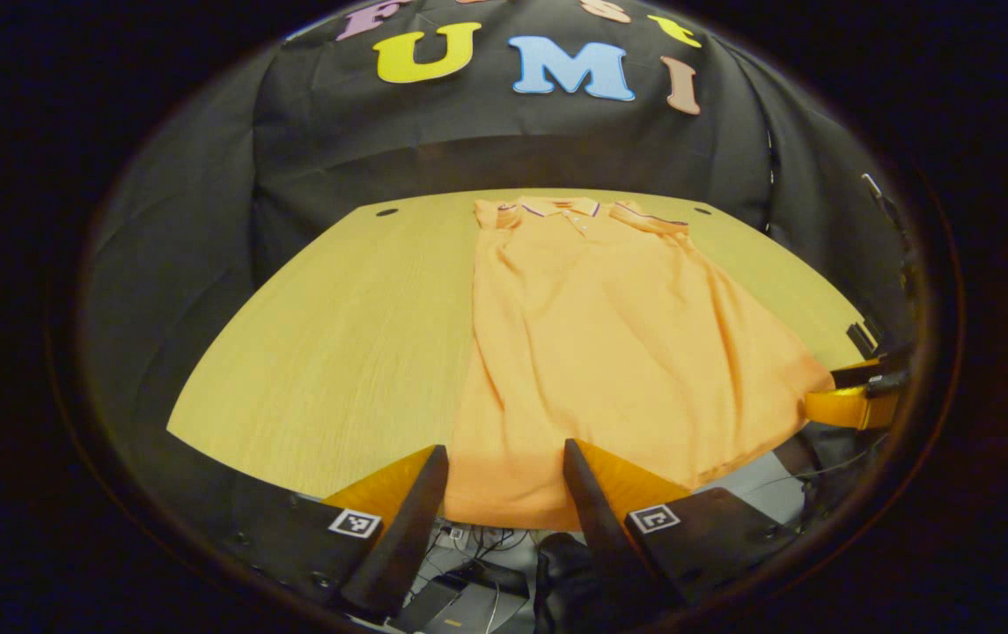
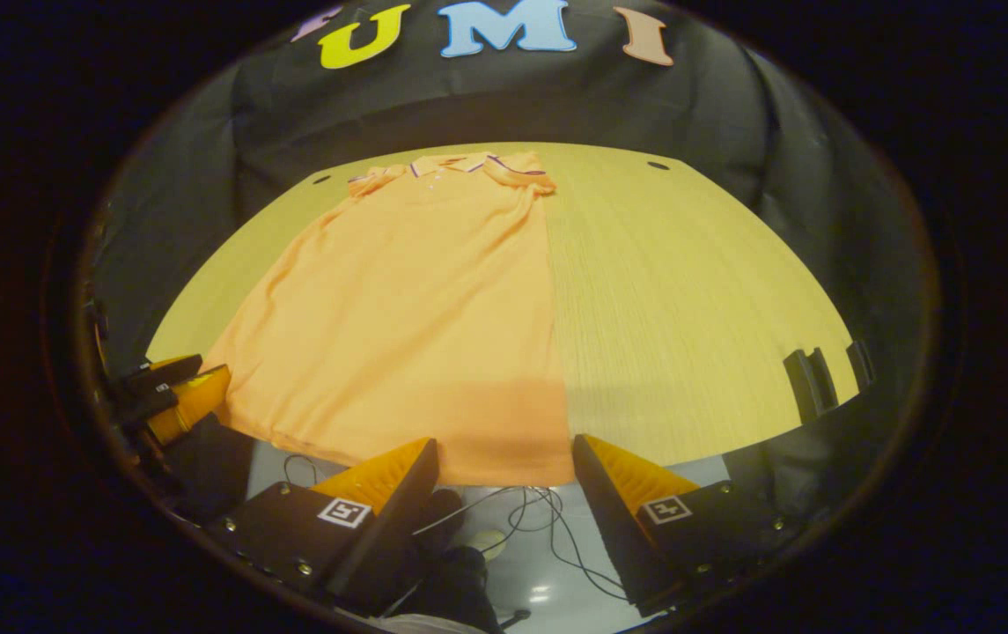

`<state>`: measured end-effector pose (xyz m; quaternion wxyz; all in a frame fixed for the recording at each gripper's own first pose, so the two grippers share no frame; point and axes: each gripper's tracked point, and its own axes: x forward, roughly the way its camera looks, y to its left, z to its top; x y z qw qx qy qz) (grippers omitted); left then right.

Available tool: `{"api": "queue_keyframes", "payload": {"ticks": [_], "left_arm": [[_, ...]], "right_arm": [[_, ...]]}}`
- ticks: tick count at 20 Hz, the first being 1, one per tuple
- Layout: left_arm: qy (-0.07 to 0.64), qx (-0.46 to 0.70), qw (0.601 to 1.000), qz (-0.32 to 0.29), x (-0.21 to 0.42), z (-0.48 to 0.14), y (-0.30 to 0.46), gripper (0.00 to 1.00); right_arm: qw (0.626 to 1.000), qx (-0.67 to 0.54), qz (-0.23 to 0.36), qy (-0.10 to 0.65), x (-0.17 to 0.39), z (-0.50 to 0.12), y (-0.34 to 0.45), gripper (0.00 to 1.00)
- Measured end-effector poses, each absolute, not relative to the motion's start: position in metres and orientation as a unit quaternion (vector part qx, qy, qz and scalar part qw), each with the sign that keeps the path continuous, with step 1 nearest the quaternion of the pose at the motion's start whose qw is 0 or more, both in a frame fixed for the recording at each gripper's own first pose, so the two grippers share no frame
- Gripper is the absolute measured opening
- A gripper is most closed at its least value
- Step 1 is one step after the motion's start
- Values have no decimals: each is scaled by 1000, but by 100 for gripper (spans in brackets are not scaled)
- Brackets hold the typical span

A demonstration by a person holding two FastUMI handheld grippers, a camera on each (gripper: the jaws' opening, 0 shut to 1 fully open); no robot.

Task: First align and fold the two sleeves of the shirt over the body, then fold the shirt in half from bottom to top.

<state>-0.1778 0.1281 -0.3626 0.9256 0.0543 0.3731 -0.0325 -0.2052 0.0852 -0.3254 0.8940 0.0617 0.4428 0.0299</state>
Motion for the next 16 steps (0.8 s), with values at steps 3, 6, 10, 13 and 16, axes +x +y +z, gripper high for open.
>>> {"api": "queue_keyframes", "payload": {"ticks": [3,6,10,13,16], "left_arm": [[378,60,923,-39,-179,-364,117,72],[379,72,922,-42,-177,-365,106,44],[385,81,919,-33,-176,-365,102,8],[394,84,915,-31,-174,-366,101,9],[419,70,905,-30,-176,-365,97,10]], "right_arm": [[893,67,25,444,-202,-325,83,84],[891,90,8,444,-200,-326,77,44],[890,118,8,440,-197,-330,80,18],[889,134,24,436,-196,-328,81,2],[882,165,36,439,-198,-322,79,2]]}}
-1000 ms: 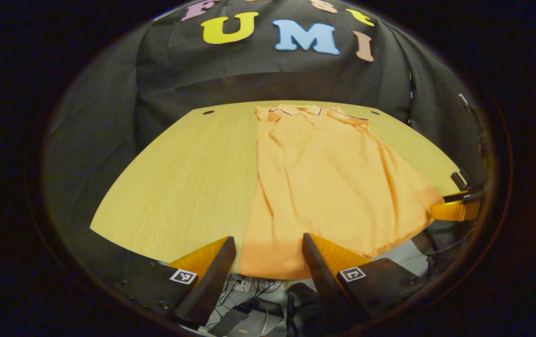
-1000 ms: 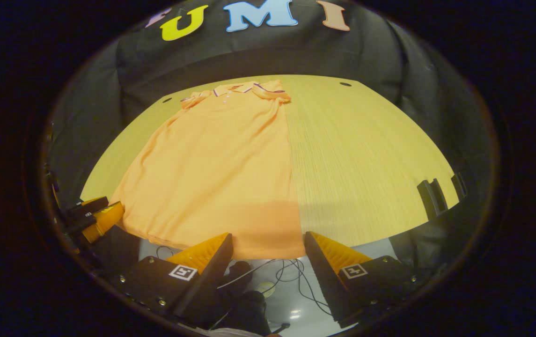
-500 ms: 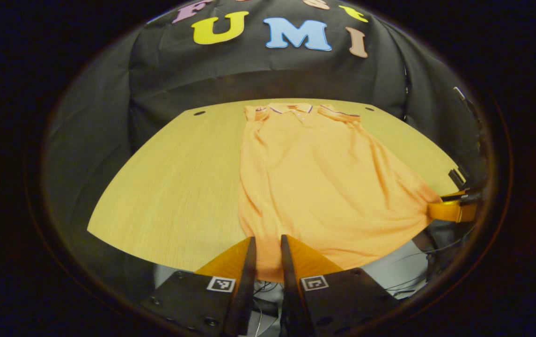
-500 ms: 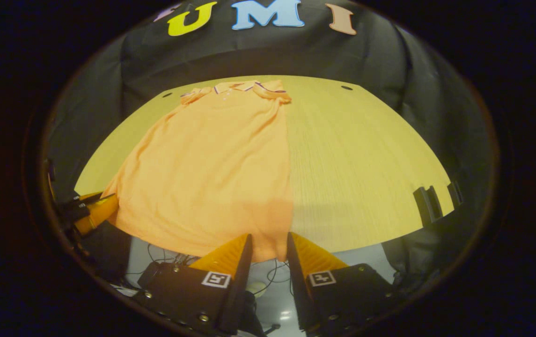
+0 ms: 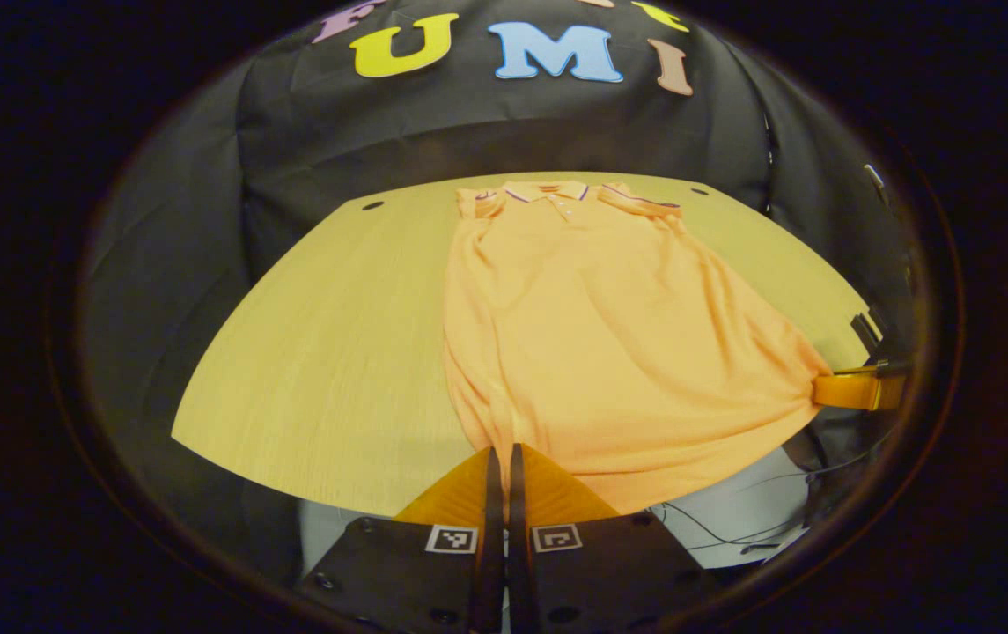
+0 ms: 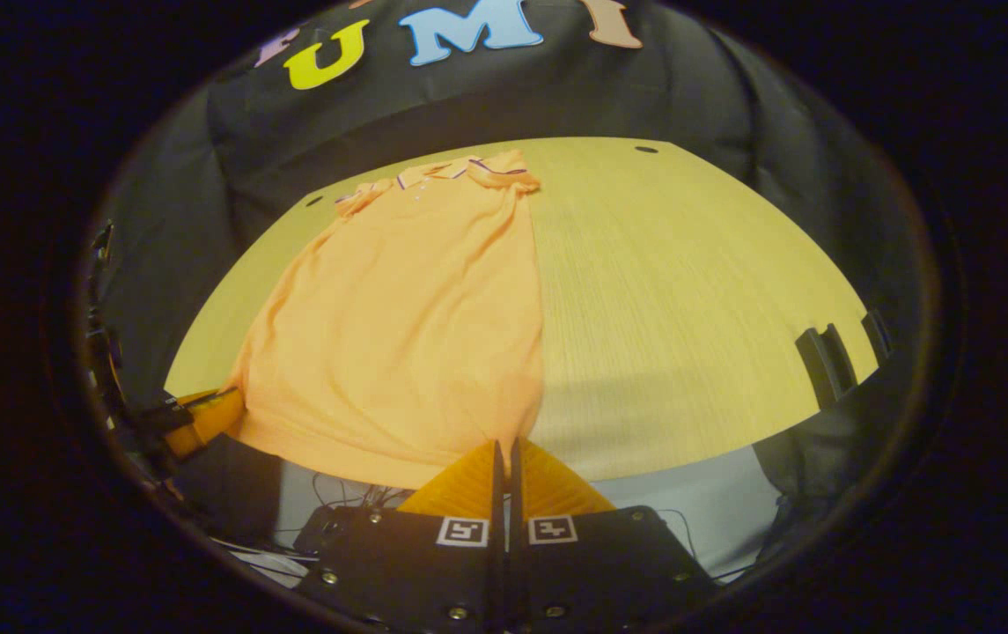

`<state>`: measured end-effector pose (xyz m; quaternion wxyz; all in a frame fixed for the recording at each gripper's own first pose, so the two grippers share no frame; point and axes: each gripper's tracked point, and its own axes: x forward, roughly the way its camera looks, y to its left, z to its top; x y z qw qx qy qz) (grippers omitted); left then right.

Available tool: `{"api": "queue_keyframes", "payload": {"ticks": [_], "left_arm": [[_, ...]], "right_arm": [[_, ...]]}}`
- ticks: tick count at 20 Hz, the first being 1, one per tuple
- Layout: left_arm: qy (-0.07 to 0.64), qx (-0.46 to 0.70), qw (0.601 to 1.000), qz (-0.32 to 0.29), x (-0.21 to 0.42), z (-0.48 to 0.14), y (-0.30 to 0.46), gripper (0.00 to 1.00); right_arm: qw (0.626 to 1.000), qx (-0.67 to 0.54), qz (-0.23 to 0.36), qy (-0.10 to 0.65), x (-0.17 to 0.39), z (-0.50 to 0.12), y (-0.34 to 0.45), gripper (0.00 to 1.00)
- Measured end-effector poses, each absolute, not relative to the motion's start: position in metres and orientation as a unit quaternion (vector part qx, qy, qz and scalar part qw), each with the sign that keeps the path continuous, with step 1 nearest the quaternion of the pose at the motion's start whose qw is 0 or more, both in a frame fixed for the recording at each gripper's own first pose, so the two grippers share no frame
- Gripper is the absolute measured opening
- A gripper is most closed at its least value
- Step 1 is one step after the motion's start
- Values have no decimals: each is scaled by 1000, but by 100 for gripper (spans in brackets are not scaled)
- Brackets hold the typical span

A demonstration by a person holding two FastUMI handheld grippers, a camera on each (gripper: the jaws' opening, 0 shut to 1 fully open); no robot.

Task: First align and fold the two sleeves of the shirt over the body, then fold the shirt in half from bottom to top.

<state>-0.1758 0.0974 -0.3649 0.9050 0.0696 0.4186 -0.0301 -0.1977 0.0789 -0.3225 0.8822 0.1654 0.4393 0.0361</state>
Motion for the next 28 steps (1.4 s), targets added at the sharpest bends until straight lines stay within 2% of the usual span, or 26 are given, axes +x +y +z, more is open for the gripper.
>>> {"api": "queue_keyframes", "payload": {"ticks": [9,14,28], "left_arm": [[400,21,916,-26,-156,-313,84,8],[389,-1,920,-40,-128,-292,69,8],[338,-50,938,-63,26,-232,61,8]], "right_arm": [[894,235,47,379,-172,-258,60,2],[910,230,47,342,-143,-218,54,2],[939,184,17,291,-17,-154,24,2]]}}
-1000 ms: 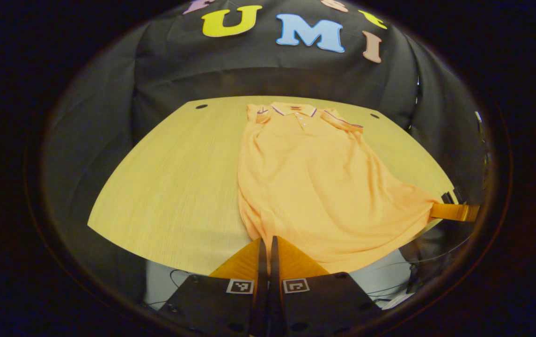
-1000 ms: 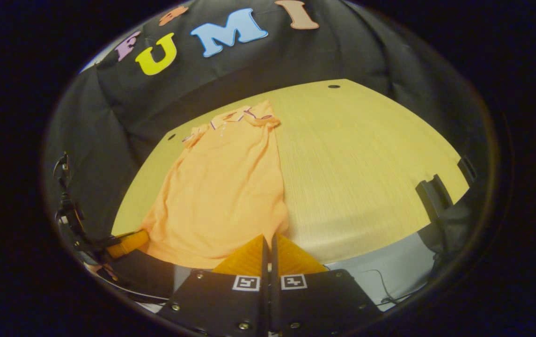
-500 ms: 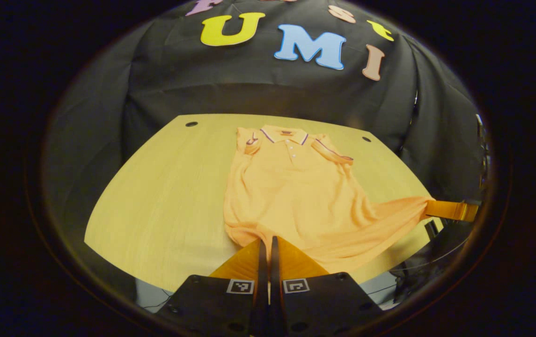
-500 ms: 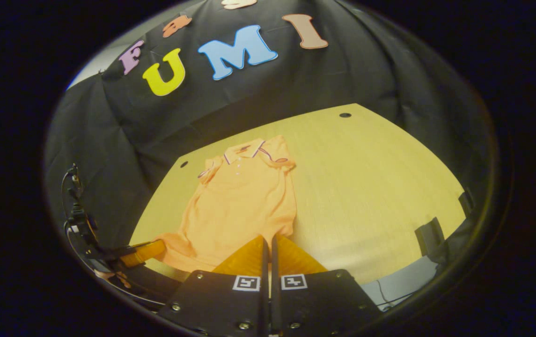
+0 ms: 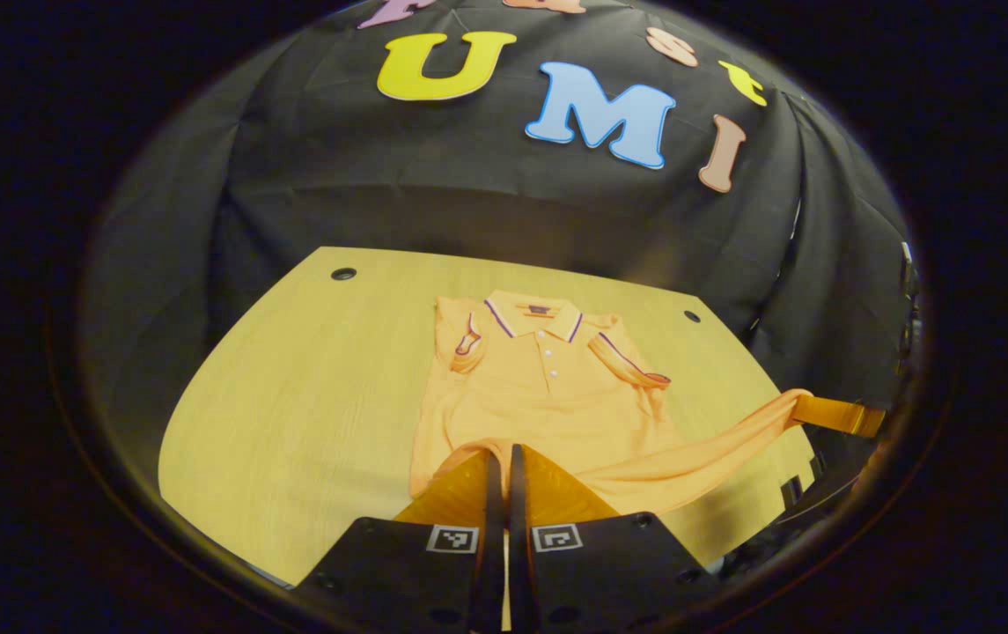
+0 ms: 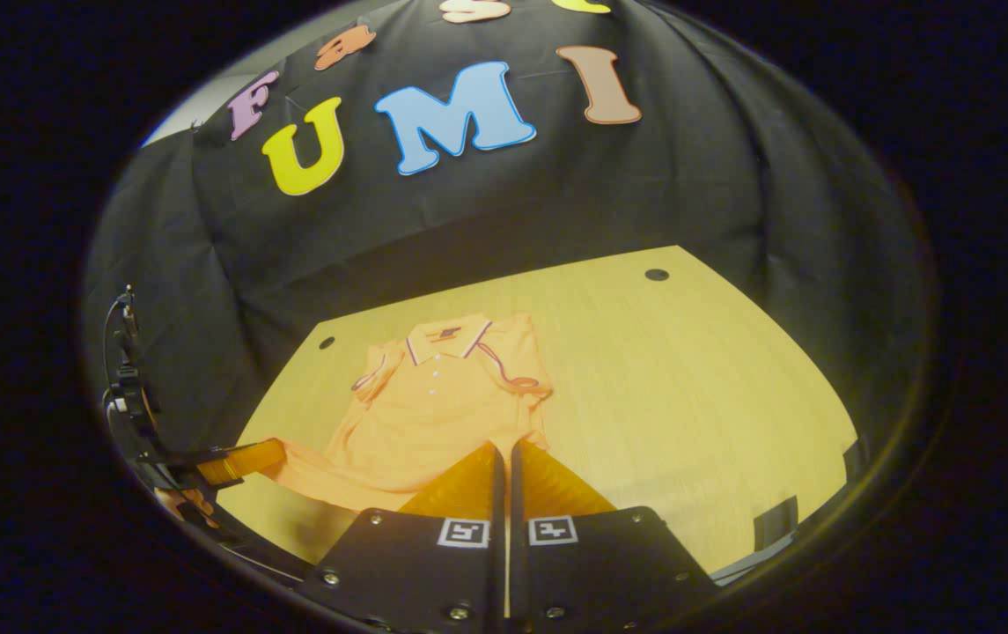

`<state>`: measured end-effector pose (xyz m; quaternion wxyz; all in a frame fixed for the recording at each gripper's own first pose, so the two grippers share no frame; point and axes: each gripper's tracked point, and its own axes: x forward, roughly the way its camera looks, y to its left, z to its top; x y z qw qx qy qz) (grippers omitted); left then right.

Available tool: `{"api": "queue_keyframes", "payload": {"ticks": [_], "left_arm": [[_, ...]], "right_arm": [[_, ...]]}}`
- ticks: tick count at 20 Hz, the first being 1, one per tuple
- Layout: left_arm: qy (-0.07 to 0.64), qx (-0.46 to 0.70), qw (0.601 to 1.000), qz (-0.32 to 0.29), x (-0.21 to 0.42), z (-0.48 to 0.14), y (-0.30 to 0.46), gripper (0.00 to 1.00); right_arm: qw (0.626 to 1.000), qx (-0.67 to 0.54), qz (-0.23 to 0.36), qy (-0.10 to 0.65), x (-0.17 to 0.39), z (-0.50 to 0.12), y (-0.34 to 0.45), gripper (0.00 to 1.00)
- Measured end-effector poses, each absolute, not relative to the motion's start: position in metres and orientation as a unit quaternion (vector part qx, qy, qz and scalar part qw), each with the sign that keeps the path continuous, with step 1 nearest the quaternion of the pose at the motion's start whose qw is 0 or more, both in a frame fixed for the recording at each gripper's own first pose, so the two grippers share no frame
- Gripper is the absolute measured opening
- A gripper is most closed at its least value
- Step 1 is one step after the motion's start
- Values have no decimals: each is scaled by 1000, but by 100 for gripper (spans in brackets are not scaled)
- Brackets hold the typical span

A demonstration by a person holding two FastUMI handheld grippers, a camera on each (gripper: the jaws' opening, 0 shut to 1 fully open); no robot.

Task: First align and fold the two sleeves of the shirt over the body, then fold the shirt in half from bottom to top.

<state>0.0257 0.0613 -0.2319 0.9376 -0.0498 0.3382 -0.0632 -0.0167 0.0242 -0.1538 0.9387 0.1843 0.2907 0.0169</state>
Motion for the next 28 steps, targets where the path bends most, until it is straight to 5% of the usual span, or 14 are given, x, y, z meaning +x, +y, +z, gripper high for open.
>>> {"api": "queue_keyframes", "payload": {"ticks": [16,28], "left_arm": [[298,-53,947,-106,216,-219,74,9],[291,-57,949,-109,289,-251,78,8]], "right_arm": [[952,138,-27,272,150,-128,25,2],[954,109,-43,275,231,-145,13,2]]}}
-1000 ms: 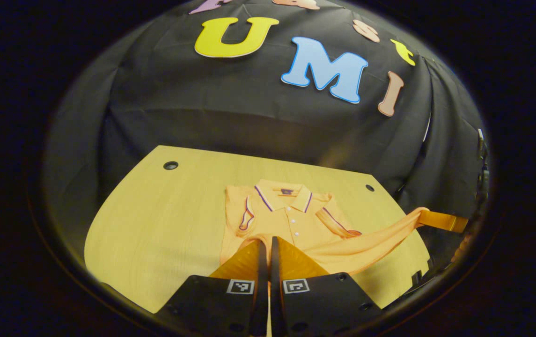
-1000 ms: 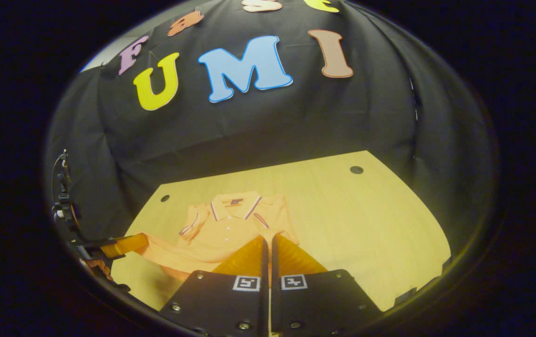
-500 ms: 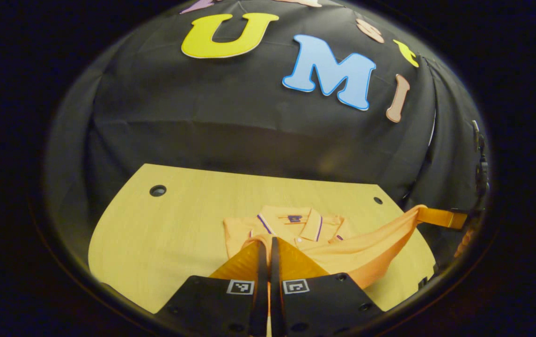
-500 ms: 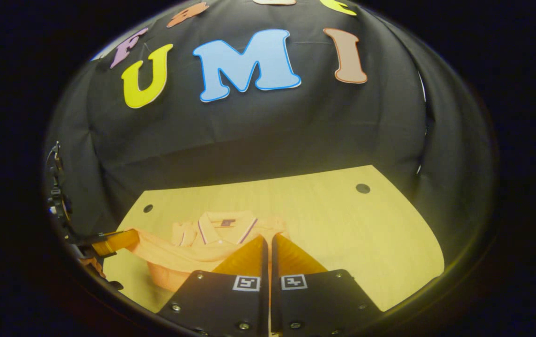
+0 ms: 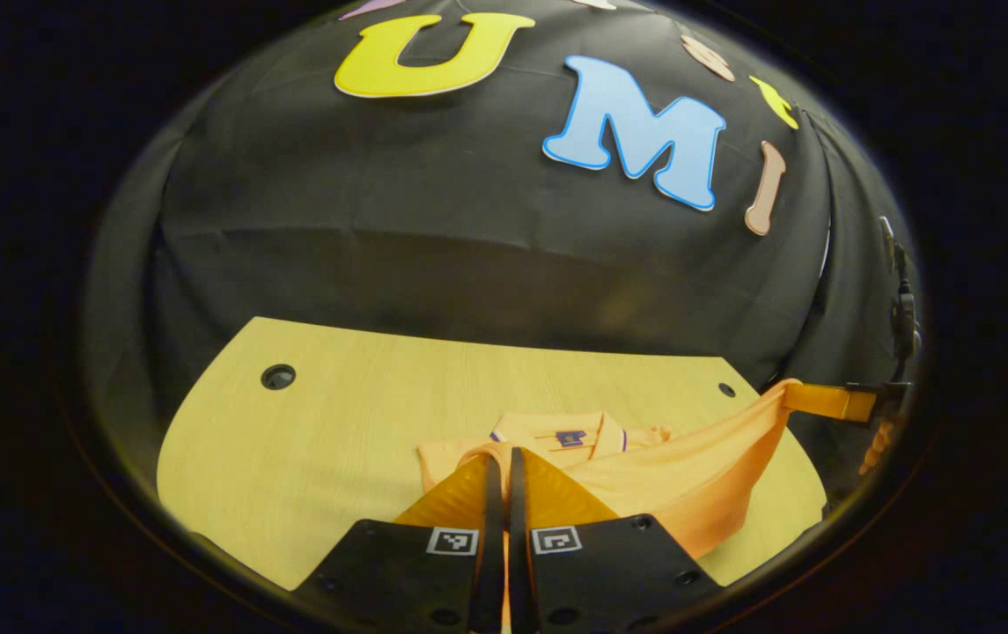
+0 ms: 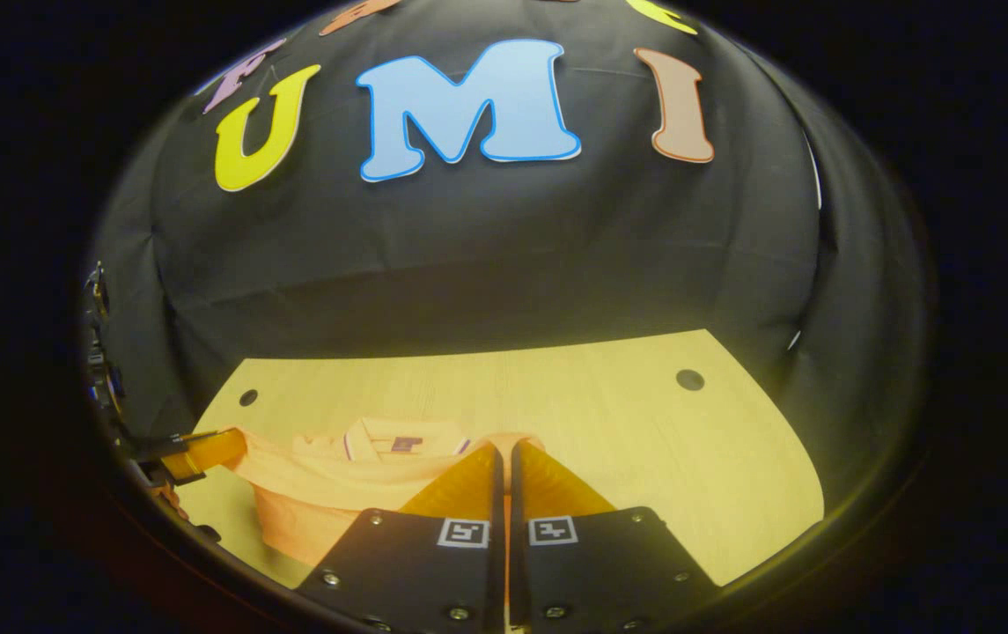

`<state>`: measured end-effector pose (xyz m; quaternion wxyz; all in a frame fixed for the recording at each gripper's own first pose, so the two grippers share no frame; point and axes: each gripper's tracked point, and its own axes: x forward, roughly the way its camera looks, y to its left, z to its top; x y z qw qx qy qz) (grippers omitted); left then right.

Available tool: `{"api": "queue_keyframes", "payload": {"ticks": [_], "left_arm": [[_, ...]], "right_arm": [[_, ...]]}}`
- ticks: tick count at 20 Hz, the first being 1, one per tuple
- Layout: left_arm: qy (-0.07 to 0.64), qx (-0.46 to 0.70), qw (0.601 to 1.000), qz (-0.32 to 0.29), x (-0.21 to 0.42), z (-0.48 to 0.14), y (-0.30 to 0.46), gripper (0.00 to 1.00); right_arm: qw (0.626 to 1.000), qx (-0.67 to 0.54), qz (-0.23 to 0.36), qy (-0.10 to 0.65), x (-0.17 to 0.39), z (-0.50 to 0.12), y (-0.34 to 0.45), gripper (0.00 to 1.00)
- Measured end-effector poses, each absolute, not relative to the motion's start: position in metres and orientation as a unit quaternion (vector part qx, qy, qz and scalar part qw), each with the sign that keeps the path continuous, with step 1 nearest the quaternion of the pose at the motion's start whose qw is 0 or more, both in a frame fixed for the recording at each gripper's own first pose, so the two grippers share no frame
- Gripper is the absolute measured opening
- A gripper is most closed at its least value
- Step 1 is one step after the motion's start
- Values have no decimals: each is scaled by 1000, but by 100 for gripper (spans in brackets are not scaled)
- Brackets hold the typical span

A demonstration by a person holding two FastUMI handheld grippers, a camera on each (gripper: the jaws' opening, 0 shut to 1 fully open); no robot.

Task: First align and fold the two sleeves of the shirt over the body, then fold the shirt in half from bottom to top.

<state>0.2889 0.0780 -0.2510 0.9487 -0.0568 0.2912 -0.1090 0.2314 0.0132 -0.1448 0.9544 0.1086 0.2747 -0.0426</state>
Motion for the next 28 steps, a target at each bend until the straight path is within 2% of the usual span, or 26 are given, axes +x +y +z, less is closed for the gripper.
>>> {"api": "queue_keyframes", "payload": {"ticks": [13,21,22,24,25,26,27,28], "left_arm": [[247,-20,966,-74,357,-286,84,8],[285,2,957,-62,361,-326,92,8],[283,-1,957,-65,360,-322,91,13],[276,5,959,-69,356,-313,91,25],[274,6,959,-73,353,-308,90,32],[271,8,960,-74,349,-302,88,46],[264,10,962,-76,344,-292,88,48],[251,14,965,-76,340,-281,87,61]], "right_arm": [[946,107,-54,302,295,-199,7,2],[930,73,-62,354,296,-240,17,5],[932,64,-64,351,295,-237,17,7],[937,54,-64,340,294,-227,20,20],[938,53,-62,336,293,-221,22,35],[940,54,-58,332,289,-215,24,36],[943,55,-51,324,286,-207,29,48],[947,52,-47,314,283,-199,30,57]]}}
